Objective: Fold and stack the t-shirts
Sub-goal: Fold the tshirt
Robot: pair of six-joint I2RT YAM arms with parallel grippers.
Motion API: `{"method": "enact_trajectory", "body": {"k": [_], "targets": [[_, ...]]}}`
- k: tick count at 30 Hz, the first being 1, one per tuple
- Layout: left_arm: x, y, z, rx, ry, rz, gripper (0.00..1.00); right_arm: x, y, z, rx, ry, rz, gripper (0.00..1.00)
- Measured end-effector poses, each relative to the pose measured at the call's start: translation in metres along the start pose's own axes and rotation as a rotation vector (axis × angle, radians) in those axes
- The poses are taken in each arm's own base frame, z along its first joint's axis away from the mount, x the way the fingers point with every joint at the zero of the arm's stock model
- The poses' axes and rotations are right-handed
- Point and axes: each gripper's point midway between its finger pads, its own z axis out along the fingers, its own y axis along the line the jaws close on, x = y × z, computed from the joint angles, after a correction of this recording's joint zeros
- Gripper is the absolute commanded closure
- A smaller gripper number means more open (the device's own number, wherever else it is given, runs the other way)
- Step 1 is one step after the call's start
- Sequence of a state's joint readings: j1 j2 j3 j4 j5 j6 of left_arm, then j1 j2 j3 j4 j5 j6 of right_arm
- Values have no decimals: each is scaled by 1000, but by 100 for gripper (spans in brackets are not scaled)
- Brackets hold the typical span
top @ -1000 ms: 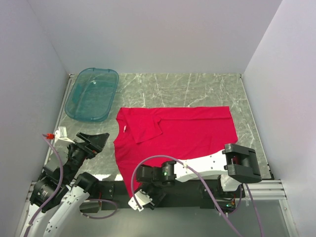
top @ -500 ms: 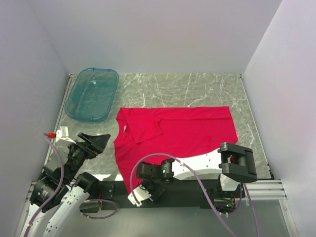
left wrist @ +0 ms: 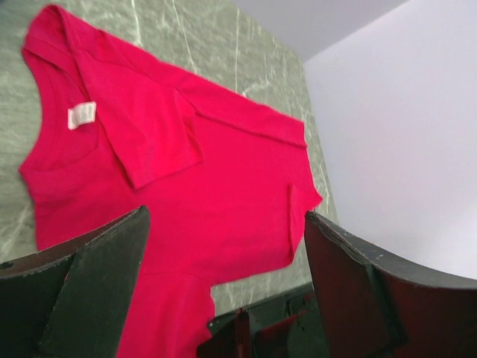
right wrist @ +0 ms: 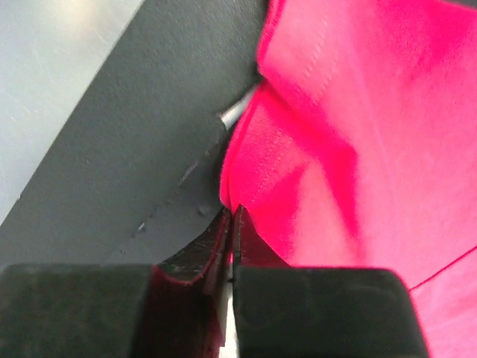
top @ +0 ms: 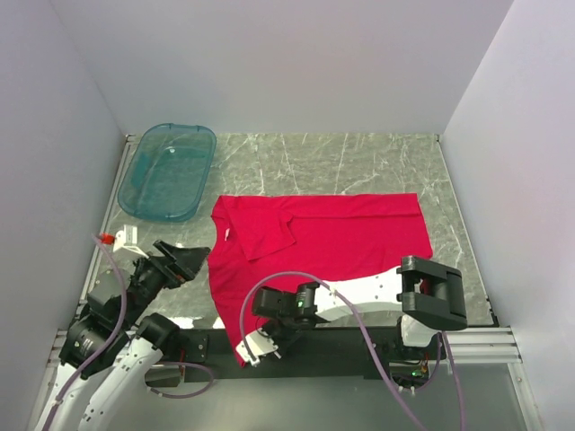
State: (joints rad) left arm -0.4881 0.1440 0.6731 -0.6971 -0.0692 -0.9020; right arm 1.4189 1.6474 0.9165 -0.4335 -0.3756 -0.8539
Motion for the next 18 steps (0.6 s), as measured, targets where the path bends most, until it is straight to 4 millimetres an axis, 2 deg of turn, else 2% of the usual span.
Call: {"method": "enact_trajectory", "body": {"k": [3, 6, 12, 15, 18], "targets": [[10, -1, 8, 3, 56, 1, 12, 6, -2, -4, -12, -8, 40, 100], [25, 0, 19, 0, 135, 8, 12, 17, -13, -18, -15, -46, 134, 100], [49, -2, 39, 32, 255, 35, 15, 40, -69, -76, 119, -220, 401, 100], [61, -4, 48, 65, 315, 53, 15, 52, -89, -96, 163, -297, 518, 100], [76, -3, 56, 82, 388, 70, 17, 59, -98, -106, 154, -365, 630, 100]]}}
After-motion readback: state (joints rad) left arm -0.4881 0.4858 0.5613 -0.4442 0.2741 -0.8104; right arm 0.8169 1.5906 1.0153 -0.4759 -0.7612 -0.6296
